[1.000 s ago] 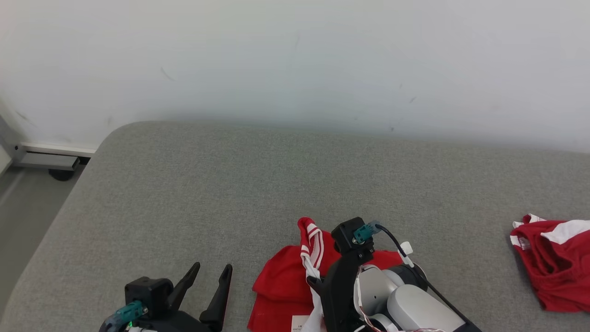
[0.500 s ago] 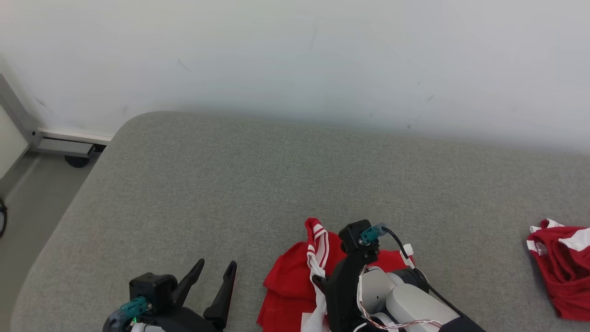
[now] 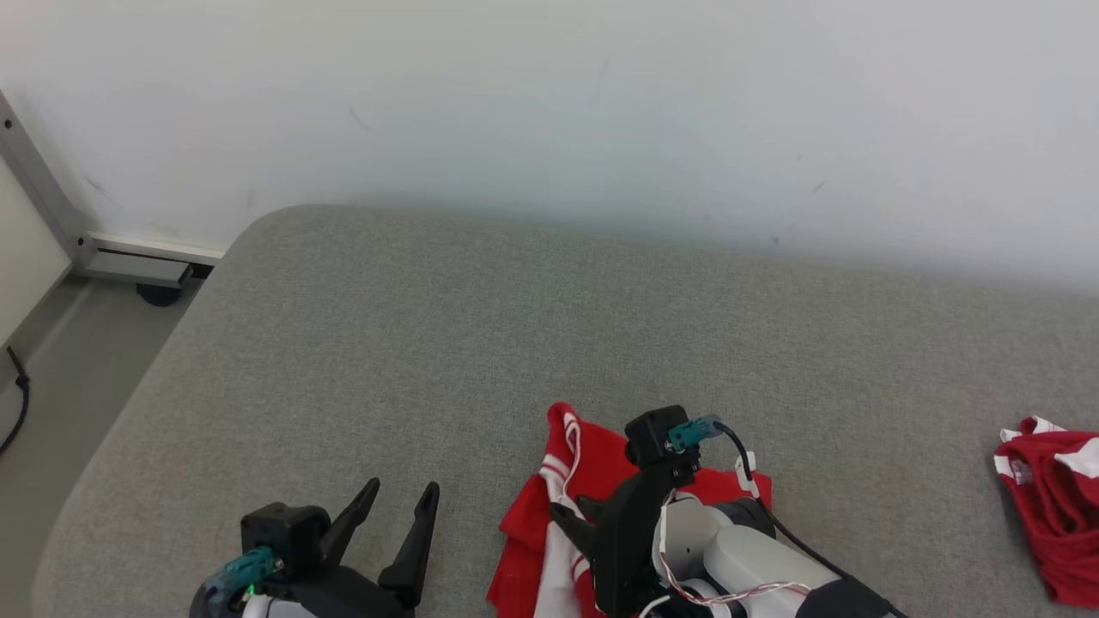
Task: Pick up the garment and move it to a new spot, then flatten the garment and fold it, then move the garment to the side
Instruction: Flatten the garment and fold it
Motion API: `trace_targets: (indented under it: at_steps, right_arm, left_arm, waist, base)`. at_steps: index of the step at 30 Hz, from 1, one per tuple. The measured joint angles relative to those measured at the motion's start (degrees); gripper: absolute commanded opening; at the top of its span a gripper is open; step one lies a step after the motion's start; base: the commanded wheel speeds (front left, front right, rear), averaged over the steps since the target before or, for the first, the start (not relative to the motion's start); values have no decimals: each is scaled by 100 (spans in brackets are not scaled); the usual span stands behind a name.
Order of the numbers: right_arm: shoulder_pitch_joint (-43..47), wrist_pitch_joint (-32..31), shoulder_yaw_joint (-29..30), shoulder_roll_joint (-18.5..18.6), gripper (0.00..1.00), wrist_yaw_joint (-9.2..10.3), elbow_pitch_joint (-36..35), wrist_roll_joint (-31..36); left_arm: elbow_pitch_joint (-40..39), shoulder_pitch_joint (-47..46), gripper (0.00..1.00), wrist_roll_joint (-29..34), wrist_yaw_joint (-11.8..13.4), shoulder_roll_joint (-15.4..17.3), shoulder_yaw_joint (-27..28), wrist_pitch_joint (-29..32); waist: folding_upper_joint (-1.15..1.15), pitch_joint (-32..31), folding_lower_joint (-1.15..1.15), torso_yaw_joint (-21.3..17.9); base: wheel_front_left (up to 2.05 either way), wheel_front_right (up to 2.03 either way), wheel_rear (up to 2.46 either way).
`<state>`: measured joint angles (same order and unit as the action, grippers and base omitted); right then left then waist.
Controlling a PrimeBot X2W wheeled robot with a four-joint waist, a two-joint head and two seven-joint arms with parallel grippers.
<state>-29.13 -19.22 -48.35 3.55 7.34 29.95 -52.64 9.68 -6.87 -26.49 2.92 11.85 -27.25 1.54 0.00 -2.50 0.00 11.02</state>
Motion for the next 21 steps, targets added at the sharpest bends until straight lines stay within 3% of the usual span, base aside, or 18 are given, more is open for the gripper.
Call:
trace_targets:
  at_steps: [5,10,17,21]
  right_arm:
    - [-179,452,-169,-2,100,0,-68,-675]
    - [-245,728,-209,-4,100,0,-5,-790]
    - [-392,1121,355,26,100,0,458,-80]
    - [-22,1271,541,493,100,-2,515,333]
  left_arm:
    - [14,-46,100,0,0,-3,-2,0]
    - [18,-46,100,0,1,0,15,-8]
    - [-5,78,100,-4,64,92,163,-80]
    - [-15,203,100,-18,68,102,209,-115]
  waist:
    - [0,-11,0,28]
    - [0,-18,0,13]
    - [0,-52,0,-124]
    - [0,-98,0,-257]
  base:
    - [0,0,0]
    - [0,0,0]
    - [0,0,0]
    - [0,0,0]
